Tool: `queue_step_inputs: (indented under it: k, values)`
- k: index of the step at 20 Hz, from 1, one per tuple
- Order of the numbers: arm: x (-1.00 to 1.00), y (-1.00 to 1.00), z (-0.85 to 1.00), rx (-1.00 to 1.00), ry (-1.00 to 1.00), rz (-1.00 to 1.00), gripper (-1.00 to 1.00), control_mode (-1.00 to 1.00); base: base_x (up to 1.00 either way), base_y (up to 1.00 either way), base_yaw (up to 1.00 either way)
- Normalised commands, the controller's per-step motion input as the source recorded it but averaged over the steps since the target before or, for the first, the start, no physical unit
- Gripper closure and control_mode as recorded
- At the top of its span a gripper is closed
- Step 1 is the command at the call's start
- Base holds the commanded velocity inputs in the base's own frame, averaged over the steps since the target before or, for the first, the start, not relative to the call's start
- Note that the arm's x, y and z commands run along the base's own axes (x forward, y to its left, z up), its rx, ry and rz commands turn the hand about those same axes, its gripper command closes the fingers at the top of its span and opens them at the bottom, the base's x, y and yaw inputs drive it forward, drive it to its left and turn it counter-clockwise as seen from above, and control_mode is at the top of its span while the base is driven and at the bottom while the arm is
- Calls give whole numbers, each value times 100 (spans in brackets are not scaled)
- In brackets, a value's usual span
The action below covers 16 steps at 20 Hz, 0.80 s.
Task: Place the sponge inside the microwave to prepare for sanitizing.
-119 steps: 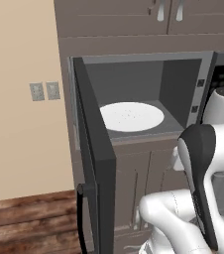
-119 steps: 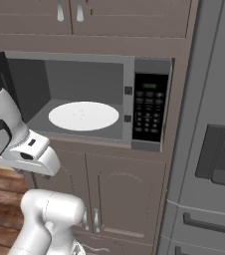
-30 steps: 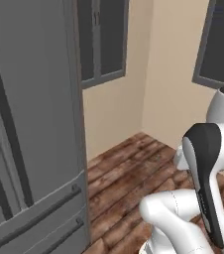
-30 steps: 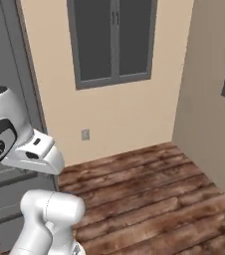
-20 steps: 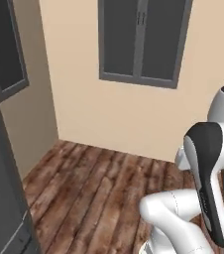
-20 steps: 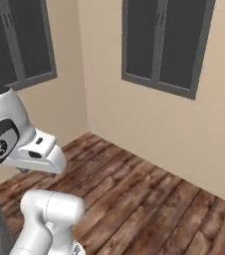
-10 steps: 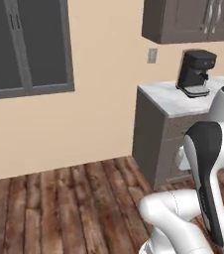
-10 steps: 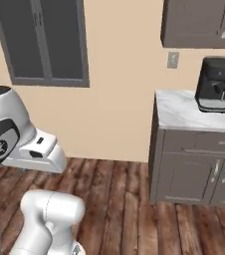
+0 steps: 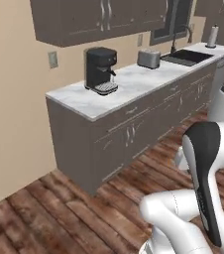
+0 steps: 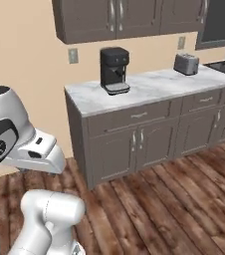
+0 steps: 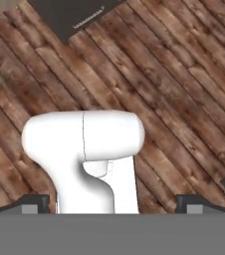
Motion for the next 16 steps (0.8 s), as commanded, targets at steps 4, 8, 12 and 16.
queue_step_inputs:
  k: [4,8,12,16]
  values:
    - [0,0,0,0,0,0,-100,100,0,0,-77]
    - [0,0,0,0,0,0,-100,100,0,0,-74]
    - [0,0,0,0,0,0,-100,100,0,0,-70]
    - [0,0,0,0,0,0,-100,100,0,-3,-68]
